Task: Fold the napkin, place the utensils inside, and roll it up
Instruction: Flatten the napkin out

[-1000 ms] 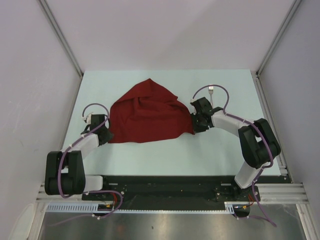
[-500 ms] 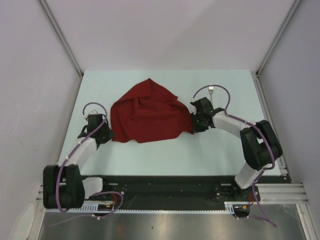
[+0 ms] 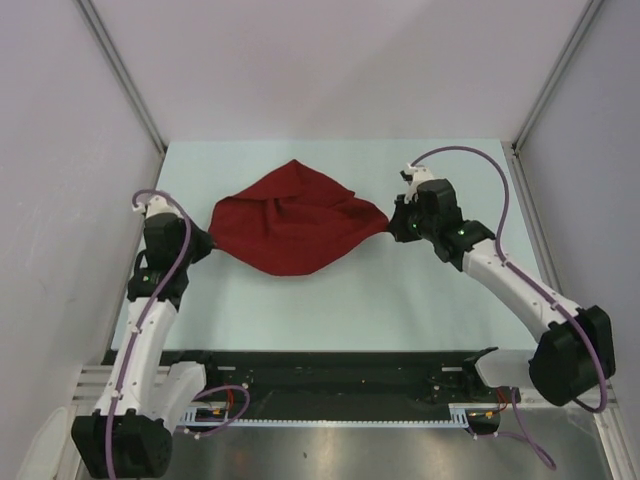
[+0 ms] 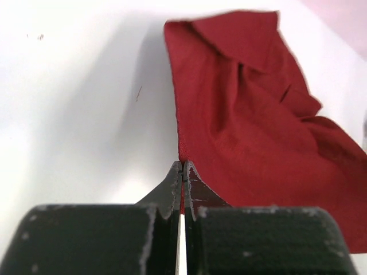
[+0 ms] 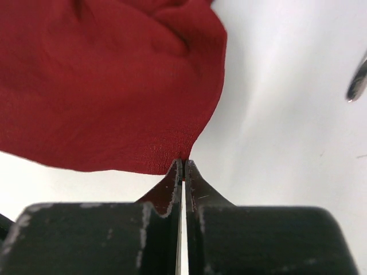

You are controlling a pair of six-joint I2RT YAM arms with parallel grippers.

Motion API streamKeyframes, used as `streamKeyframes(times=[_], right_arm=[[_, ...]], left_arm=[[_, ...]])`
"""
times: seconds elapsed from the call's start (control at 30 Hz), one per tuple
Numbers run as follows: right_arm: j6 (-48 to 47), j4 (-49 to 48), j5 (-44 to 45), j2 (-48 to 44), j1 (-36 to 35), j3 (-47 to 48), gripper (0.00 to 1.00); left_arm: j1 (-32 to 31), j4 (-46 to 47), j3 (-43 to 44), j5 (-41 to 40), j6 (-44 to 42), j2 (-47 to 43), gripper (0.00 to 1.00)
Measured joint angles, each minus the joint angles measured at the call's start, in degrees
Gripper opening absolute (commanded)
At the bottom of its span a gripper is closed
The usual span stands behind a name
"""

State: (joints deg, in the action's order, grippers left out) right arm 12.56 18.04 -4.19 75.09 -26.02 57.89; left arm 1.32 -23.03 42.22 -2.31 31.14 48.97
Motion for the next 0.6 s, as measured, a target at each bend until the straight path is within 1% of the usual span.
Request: streamKeyframes(times=[0.13, 0.27, 0.37, 0.43, 0.6], right_arm=[[-0.46, 0.07, 1.18, -5.09, -0.04, 1.20, 0.00], [-2.49, -0.85, 4.00, -11.30, -1.57, 5.16, 0.00], [-4.66, -1.84, 6.54, -15.37, -3.54, 9.62, 0.00], [-6.03, -2.16, 8.17, -17.53, -5.01, 14.43, 0.00], [-7.74, -2.25, 10.45, -20.79, -6.43, 24.33, 0.00]], left_arm=[[0.00, -2.08, 5.11, 0.48, -0.22, -1.40, 0.00], [0.00, -2.64, 14.14, 1.86, -0.17, -2.08, 0.00], [0.00, -2.56, 21.09, 2.84, -0.17, -3.15, 0.00], [0.00, -2.43, 25.55, 3.17, -0.17, -4.20, 0.00], [0.00, -2.84, 34.80, 3.19, -0.20, -6.03, 0.00]])
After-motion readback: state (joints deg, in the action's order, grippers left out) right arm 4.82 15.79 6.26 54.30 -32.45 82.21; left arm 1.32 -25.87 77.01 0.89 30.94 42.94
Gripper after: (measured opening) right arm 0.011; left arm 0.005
